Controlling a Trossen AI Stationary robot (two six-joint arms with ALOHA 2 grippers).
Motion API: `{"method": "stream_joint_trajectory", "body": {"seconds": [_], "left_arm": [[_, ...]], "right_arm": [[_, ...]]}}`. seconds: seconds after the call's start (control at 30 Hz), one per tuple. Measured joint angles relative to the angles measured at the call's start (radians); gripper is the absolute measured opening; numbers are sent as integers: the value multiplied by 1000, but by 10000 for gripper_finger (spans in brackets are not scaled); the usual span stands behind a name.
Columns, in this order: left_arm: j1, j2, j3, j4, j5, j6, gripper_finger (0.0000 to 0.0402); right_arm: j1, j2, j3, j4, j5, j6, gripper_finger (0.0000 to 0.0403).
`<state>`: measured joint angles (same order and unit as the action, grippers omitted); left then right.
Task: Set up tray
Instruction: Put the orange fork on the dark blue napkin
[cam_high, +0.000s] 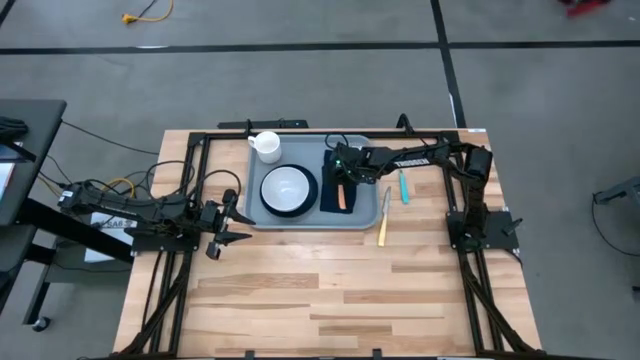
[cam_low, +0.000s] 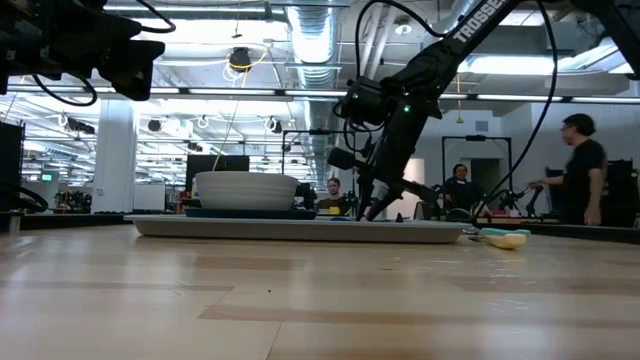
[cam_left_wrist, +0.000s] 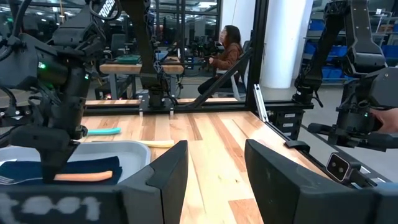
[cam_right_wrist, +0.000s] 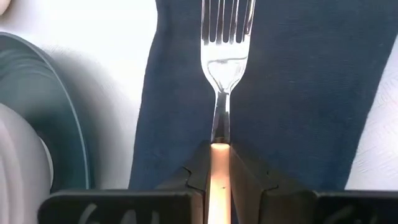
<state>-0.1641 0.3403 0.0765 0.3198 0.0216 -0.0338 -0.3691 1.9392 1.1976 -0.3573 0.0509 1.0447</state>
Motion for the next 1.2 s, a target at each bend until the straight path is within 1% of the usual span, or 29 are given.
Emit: {"method": "stream_joint_trajectory", "body": {"seconds": [0.17,0.57,0.9,1.2], "left_arm": [[0,0,0,0,0,0,148],[0,0,0,0,0,0,148],[0,0,0,0,0,0,148],[0,0,0,0,-1,-1,148]], "right_arm": [[0,0,0,3,0,3,36],[0,0,0,3,0,3,55],[-3,0,0,9,4,-1,57],[-7,0,0,61,6,-24,57]]}}
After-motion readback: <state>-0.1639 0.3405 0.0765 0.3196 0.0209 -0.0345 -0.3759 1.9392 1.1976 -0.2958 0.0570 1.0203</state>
